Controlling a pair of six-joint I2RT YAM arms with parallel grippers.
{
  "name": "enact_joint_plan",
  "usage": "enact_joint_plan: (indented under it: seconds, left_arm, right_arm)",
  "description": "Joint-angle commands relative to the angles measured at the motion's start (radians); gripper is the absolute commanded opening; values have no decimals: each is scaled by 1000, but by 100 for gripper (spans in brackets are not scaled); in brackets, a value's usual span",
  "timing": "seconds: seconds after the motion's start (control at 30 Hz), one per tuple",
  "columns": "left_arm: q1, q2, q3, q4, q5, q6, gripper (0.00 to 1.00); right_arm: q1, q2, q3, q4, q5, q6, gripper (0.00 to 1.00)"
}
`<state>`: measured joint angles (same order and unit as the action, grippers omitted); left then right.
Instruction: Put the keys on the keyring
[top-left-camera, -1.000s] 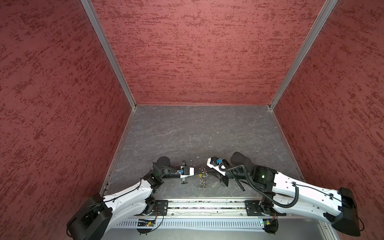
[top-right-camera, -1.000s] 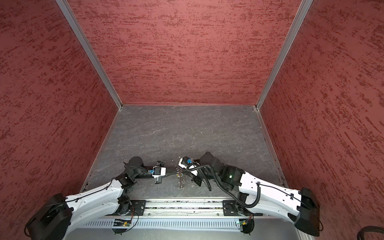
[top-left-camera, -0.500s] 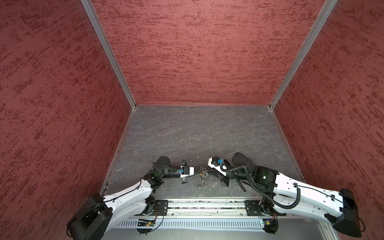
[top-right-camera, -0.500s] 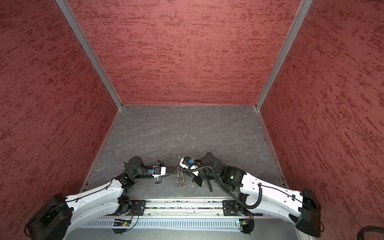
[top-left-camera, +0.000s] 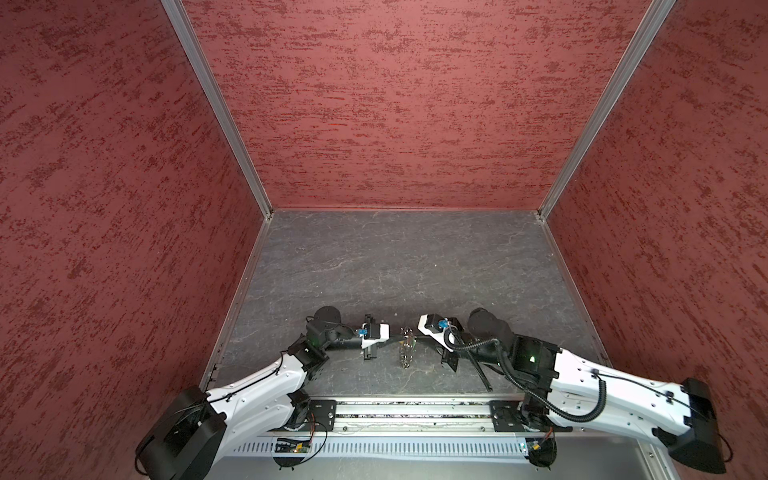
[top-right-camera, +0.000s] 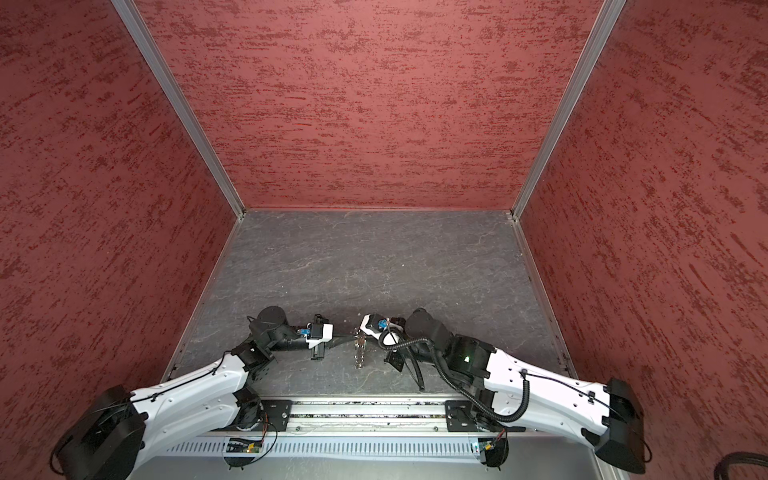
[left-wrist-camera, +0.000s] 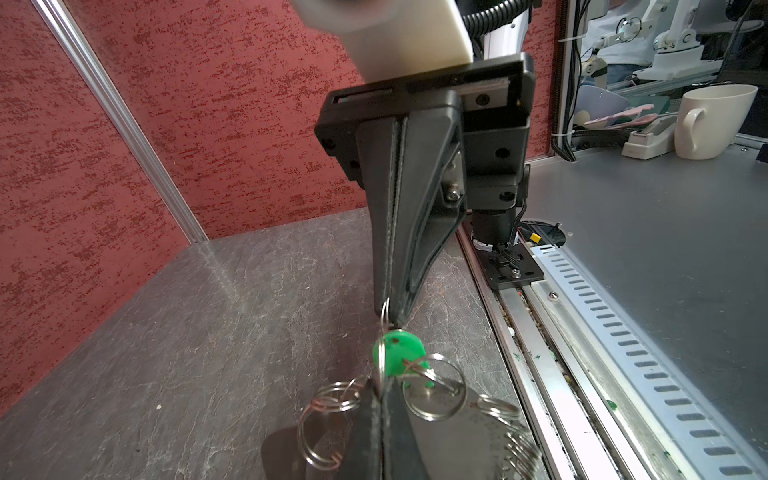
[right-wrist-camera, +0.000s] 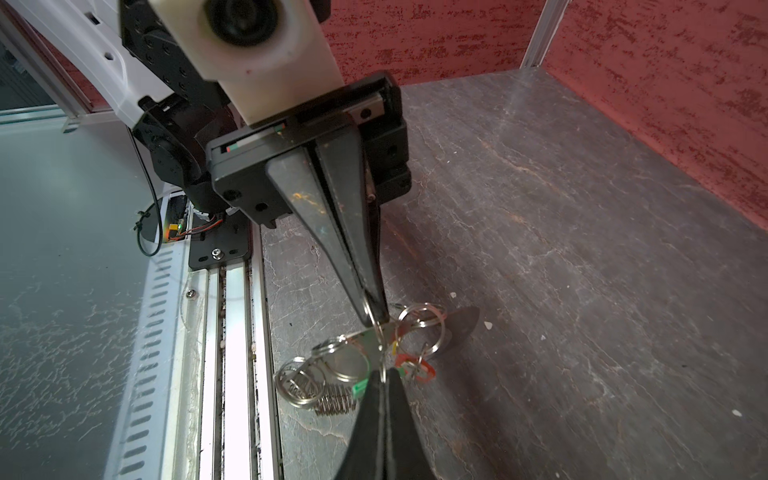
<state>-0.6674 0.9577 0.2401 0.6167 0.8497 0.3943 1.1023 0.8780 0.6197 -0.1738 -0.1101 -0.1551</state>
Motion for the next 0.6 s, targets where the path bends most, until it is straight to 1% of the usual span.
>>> enact_joint_plan:
  seconds: [0.0, 0.2, 0.33, 0.5, 0.57]
  left_arm:
    - [4, 11, 32, -14, 30, -19, 0]
    - [3, 17, 48, -39, 42, -25, 0]
    - [5, 17, 52, -44, 22, -37, 0]
    - [6, 24, 66, -52, 41, -61, 0]
    - [4, 16, 71, -71, 43, -54, 0]
  right_arm:
    - [10, -2, -8, 42, 54, -34, 0]
    - [14, 4, -9, 53, 78, -48, 0]
    - [19, 4, -13, 54, 81, -47, 0]
    - [24, 12, -12, 55, 161, -53, 0]
    - [24, 12, -15, 68, 180, -52, 0]
